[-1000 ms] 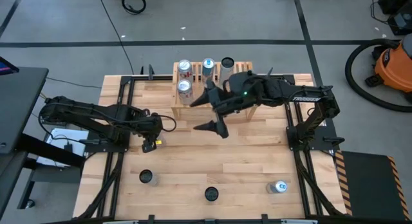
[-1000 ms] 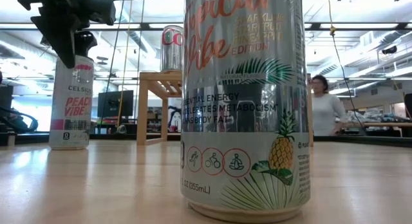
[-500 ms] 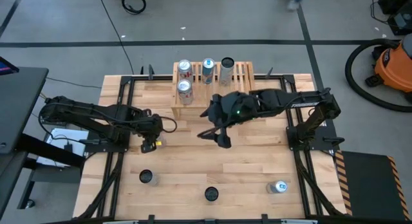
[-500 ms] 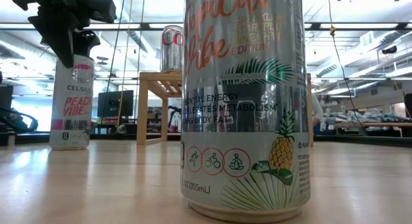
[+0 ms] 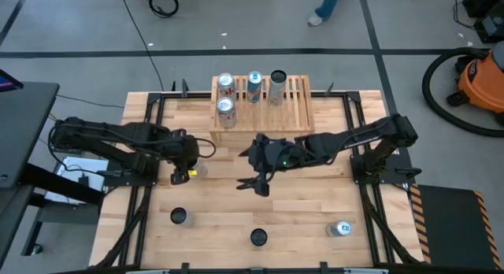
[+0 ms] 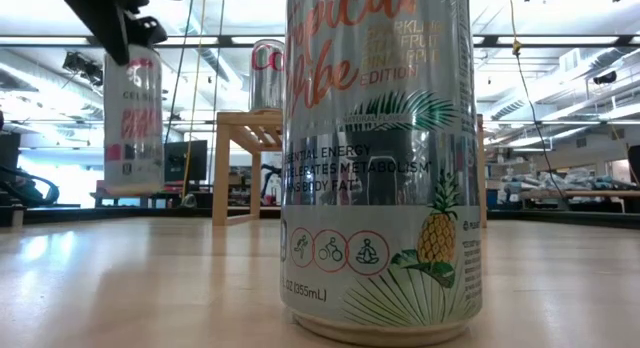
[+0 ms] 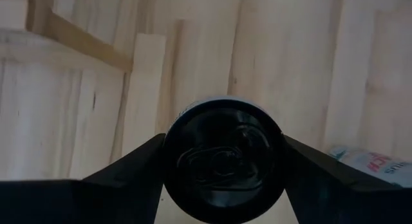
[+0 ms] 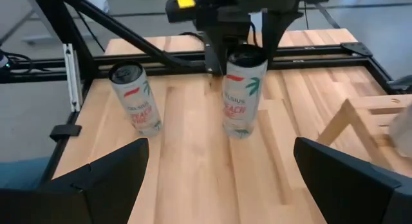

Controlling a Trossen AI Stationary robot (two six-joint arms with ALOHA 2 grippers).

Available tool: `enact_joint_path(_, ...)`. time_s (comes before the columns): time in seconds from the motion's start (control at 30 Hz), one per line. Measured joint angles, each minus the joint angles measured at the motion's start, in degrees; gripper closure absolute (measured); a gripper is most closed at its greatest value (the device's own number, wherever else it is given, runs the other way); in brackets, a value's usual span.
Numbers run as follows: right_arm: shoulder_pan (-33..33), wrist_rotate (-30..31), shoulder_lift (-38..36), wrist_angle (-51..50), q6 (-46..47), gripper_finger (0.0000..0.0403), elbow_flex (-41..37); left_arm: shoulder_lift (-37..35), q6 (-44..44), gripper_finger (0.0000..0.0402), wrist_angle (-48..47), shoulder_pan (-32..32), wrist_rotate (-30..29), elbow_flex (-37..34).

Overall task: Place canned beverage on shelf
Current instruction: Put the top white-pink soda can on the shelf

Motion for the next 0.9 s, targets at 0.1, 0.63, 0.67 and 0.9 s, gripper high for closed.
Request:
enact_joint_path(0.1, -0.1, -0.4, 0.0, 5.7, -0.6, 0.0005, -3.6, 0.0, 1.6, 0.0134, 0.2, 0.0, 0.3, 2.0)
enact_joint_path(0.63, -3.6, -9.3, 0.0, 23.6, -4.5, 0.0005, -14.6, 0.1, 13.3, 0.0134, 9.8, -6.3, 3.1, 8.8)
enact_joint_path(0.67, -3.8, -10.9, 0.0, 23.9, -4.9, 0.0005, -14.6, 0.2, 14.0, 0.0134, 10.1, -6.7, 3.0, 8.9)
enact_joint_path(0.9, -5.2, -16.6, 0.0, 26.3, -6.6, 0.0005, -14.6, 1.0, 20.1, 0.0134, 15.8, -8.0, 2.6, 9.2)
